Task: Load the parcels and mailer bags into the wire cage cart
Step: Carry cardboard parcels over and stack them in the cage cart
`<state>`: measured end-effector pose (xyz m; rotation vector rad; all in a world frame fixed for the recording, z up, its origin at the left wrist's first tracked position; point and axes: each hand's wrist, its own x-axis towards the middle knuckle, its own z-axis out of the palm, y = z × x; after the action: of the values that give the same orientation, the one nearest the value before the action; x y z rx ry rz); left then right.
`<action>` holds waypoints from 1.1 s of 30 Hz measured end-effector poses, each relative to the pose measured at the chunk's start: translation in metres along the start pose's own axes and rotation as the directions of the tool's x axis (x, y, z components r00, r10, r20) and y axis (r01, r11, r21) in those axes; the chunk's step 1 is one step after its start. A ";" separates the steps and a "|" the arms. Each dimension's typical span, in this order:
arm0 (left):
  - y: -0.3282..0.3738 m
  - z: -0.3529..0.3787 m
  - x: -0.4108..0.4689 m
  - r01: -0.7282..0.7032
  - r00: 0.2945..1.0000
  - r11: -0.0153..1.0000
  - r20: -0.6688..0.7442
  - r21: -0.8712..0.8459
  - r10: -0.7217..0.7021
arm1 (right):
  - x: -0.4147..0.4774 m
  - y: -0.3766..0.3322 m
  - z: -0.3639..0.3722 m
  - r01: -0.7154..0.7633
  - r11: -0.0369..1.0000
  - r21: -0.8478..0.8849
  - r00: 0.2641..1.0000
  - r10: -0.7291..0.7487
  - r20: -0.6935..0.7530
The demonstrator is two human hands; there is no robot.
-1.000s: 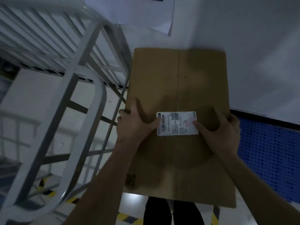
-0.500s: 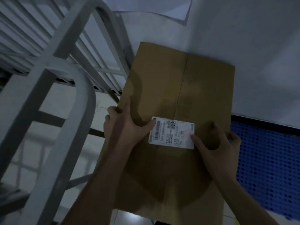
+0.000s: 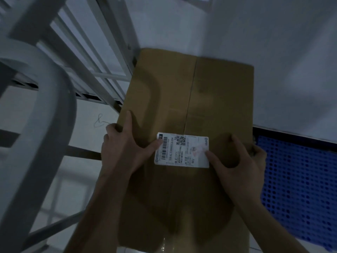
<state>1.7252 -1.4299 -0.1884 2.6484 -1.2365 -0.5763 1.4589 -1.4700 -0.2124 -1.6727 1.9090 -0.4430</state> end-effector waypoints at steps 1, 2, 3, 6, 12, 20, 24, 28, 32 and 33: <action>-0.002 0.000 0.003 -0.003 1.000 1.000 0.001 0.001 0.003 | 0.000 -0.001 0.001 0.006 1.000 -0.009 1.000 -0.006 -0.003; -0.003 0.000 0.005 -0.002 1.000 1.000 0.009 -0.002 0.002 | -0.001 -0.003 0.003 0.017 0.999 -0.028 1.000 -0.017 -0.003; -0.005 0.001 0.007 0.003 1.000 1.000 0.020 -0.006 -0.003 | -0.002 -0.004 0.004 0.028 0.998 -0.048 1.000 -0.028 0.000; -0.008 0.005 0.007 0.004 1.000 1.000 0.018 0.000 -0.004 | -0.003 -0.005 0.006 0.028 0.997 -0.071 1.000 -0.028 0.011; 0.017 0.013 -0.016 0.144 0.989 0.989 -0.039 0.028 -0.143 | 0.001 -0.006 -0.002 0.009 0.991 -0.136 0.996 0.002 0.084; 0.093 -0.069 -0.072 0.163 0.974 0.965 0.189 -0.204 -0.124 | 0.006 -0.070 -0.118 0.169 0.912 -0.374 0.877 0.035 0.480; 0.151 -0.193 -0.102 -0.090 0.965 0.983 0.231 -0.160 0.126 | 0.000 -0.144 -0.209 0.366 0.849 -0.381 0.854 -0.144 0.501; 0.178 -0.315 -0.129 -0.295 0.950 0.955 -0.114 -0.023 0.290 | -0.010 -0.220 -0.302 0.517 0.797 -0.314 0.838 -0.395 0.377; 0.172 -0.402 -0.166 -0.232 0.937 0.967 -0.242 0.104 0.251 | -0.042 -0.275 -0.373 0.607 0.761 -0.228 0.787 -0.538 0.301; 0.169 -0.418 -0.179 -0.206 0.936 0.974 -0.269 0.099 0.226 | -0.050 -0.282 -0.387 0.626 0.747 -0.224 0.774 -0.561 0.292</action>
<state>1.6734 -1.4082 0.2936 2.4892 -1.4522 -0.1216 1.4529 -1.5116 0.2670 -2.4472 1.2940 -0.1881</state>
